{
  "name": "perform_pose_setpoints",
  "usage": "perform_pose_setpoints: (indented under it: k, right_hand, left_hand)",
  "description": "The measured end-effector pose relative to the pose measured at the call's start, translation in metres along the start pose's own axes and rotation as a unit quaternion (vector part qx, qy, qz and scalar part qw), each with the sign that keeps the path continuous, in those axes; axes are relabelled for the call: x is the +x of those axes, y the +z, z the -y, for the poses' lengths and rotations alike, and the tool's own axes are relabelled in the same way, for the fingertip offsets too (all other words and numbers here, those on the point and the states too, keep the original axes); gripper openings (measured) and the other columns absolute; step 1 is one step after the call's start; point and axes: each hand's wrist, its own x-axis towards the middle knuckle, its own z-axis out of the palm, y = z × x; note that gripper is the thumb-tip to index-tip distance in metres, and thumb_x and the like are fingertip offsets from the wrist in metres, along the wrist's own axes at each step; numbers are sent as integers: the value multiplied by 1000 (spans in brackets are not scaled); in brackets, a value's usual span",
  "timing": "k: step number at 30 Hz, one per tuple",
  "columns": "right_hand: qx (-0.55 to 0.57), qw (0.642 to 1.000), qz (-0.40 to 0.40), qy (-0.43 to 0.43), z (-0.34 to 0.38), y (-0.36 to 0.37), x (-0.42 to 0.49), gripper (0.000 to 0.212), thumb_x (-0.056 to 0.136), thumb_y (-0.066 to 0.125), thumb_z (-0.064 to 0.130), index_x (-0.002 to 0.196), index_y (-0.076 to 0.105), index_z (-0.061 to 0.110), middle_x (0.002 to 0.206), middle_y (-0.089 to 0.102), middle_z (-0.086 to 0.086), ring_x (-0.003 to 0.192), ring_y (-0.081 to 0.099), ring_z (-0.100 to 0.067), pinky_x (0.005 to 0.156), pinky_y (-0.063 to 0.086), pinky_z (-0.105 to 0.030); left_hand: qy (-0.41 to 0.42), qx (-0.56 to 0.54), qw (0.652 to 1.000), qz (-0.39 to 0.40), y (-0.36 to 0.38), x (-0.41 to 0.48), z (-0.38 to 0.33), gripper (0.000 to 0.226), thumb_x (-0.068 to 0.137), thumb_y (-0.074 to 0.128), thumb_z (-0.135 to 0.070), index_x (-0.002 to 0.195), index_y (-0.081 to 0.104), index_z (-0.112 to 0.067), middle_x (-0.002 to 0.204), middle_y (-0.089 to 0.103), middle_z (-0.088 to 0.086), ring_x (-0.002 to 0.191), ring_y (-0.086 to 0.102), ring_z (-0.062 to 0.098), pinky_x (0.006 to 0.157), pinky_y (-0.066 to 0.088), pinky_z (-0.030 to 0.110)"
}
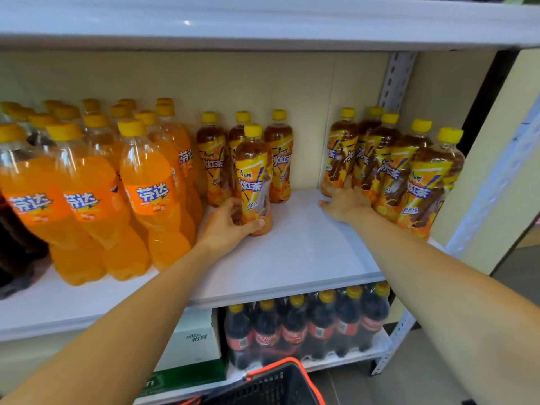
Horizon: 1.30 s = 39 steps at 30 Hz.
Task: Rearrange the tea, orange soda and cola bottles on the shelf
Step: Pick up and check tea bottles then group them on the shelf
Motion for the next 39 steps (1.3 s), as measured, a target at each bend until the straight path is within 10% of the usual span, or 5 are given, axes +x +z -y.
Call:
perform_pose_setpoints:
  k: [6,11,22,30,39]
  right_hand:
    - [263,964,-8,-50,4,-6,-31,67,98,63,40,158,35,27,165,29,-12,151,30,-34,120,26,-31]
    - [547,833,46,-74,35,-19,-107,50,91,76,25,138,62,16,136,64,-6,124,58,-18,82,49,-20]
    - [802,568,179,-40,49,-11,-229,29,99,62,29,126,68,19,125,73,-11,107,72,-26,96,58,-42]
    - [828,524,201,-8,53,2,-253,34,103,55,29,130,63,9,132,66,-21,126,61,-40,106,49,-56]
    - [848,494,192,-1,53,1,-255,59,87,71,42,135,60,10,120,72,-17,112,70,-32,88,60,-46]
  left_hand:
    - [28,-61,997,46,-5,-7,-11,62,87,79,-10,144,53,-12,129,67,-3,103,63,-14,85,47,3]
    - [-5,-145,984,99,-4,-37,-28,46,89,76,-12,129,61,-28,117,74,-14,106,69,-1,86,54,17]
    - [-28,-154,984,81,9,-148,-77,37,85,82,-23,118,69,-36,92,67,-1,79,69,13,61,54,18]
    - [-47,-265,957,104,8,-192,-66,69,81,77,-31,146,53,-35,132,69,-5,118,68,21,92,58,39]
    - [-53,-240,967,69,11,-200,-61,58,79,84,-28,133,64,-25,124,69,6,107,71,19,84,59,30]
